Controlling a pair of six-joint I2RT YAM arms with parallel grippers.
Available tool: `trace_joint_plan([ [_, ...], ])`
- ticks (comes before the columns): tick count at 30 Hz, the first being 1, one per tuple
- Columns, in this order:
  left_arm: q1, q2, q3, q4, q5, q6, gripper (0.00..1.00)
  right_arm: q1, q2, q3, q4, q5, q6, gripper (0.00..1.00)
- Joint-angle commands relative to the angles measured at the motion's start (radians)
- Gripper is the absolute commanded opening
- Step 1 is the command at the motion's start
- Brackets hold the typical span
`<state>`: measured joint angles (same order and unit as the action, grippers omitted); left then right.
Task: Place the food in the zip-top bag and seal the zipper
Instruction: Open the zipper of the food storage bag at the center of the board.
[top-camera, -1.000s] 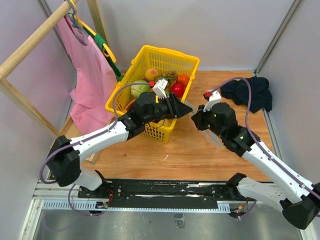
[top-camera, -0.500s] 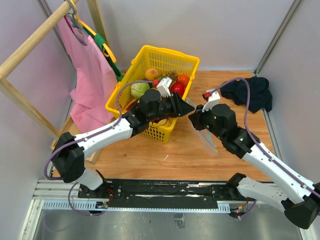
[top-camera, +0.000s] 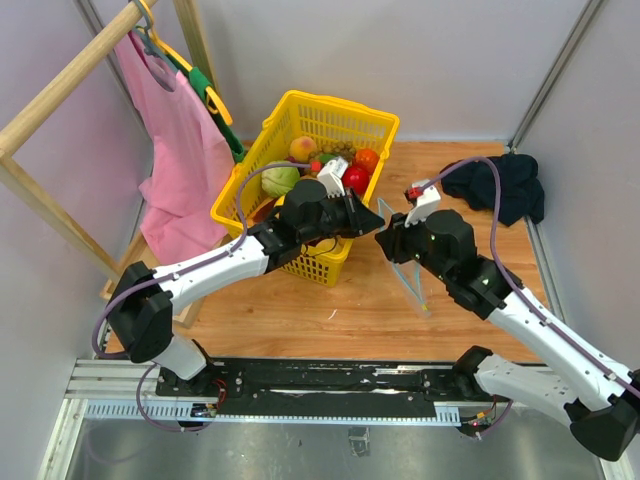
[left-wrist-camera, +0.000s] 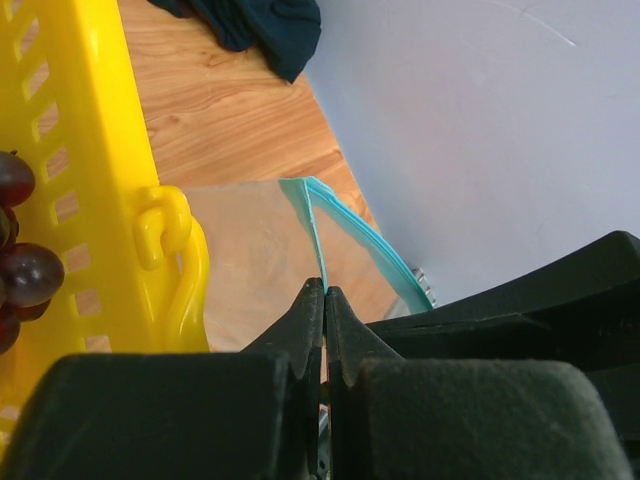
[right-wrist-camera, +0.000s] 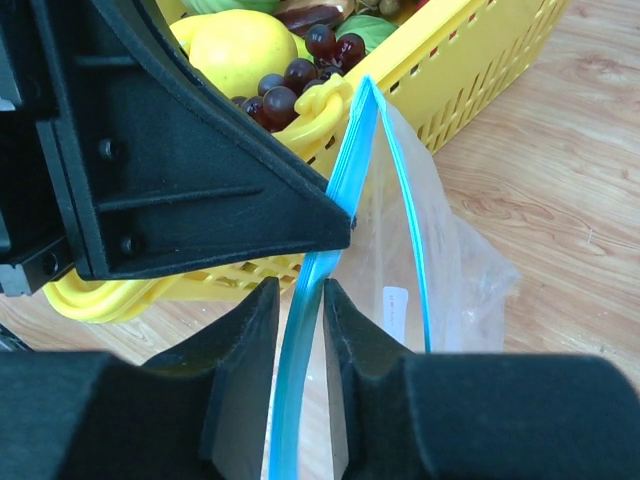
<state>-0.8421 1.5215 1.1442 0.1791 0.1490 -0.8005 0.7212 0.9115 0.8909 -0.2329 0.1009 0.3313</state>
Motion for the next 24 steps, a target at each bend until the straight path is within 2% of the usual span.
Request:
trace_joint_plan([
  [1, -0.012, 0.012, 0.024, -0.013, 0.012, 0.026, 0.00, 0.020, -0.028, 0.050, -0.065, -0.027, -0.039, 0.29],
  [7, -0.014, 0.006, 0.025, -0.023, 0.004, 0.037, 0.00, 0.019, -0.045, 0.172, -0.224, -0.043, -0.074, 0.48],
  [14, -0.015, 0.006, 0.033, -0.034, 0.005, 0.038, 0.00, 0.018, -0.032, 0.264, -0.373, 0.059, -0.078, 0.52],
  [17, -0.018, 0.006, 0.037, -0.038, 0.002, 0.039, 0.00, 0.019, 0.000, 0.284, -0.438, 0.105, -0.072, 0.58],
  [24, -0.024, 0.006, 0.041, -0.045, -0.011, 0.038, 0.00, 0.024, 0.038, 0.253, -0.452, 0.130, -0.040, 0.63],
])
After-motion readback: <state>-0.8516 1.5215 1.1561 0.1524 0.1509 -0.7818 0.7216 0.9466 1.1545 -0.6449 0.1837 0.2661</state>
